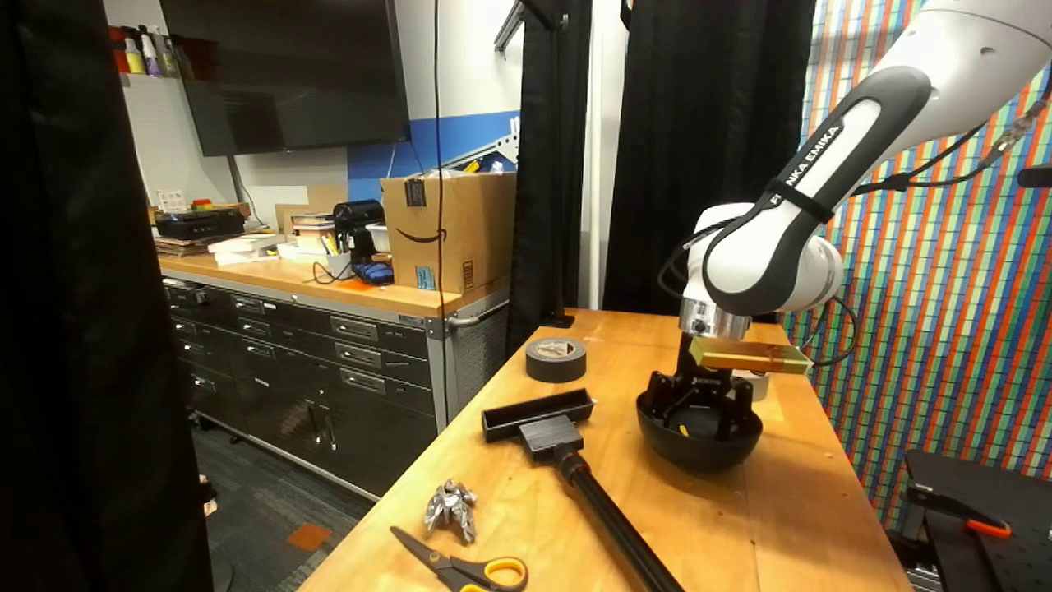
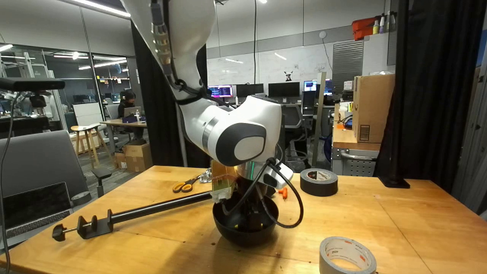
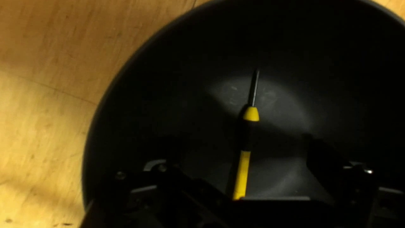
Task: Remove the object in the bowl then put the scissors and tape inside.
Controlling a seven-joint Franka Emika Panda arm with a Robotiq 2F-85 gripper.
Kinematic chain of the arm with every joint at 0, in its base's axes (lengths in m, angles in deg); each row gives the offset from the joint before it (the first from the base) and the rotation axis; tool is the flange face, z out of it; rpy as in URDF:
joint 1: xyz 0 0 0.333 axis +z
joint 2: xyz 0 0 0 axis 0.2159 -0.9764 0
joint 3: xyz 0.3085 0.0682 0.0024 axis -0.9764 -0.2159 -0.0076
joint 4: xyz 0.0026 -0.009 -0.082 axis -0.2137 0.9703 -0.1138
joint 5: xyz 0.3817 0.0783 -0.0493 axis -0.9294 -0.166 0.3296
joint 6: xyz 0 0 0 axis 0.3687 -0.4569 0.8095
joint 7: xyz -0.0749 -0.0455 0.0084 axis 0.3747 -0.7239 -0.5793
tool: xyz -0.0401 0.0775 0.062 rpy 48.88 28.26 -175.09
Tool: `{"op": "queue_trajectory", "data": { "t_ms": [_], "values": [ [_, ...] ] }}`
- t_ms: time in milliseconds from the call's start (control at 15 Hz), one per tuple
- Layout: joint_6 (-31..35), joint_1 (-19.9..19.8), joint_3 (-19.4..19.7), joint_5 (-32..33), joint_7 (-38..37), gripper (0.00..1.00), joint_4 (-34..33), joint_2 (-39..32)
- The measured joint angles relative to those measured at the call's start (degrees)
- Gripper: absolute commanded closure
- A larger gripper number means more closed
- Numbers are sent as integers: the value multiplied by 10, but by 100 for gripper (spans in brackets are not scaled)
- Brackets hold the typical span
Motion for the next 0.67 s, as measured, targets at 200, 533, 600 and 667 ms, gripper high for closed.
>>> {"op": "queue_trajectory", "data": {
  "t_ms": [200,533,600,667],
  "values": [
    [0,0,1,0,0,30,-10,-14],
    [0,0,2,0,0,61,-13,-14],
    [0,0,2,0,0,68,-14,-14],
    [0,0,2,0,0,75,-16,-14]
  ]
}}
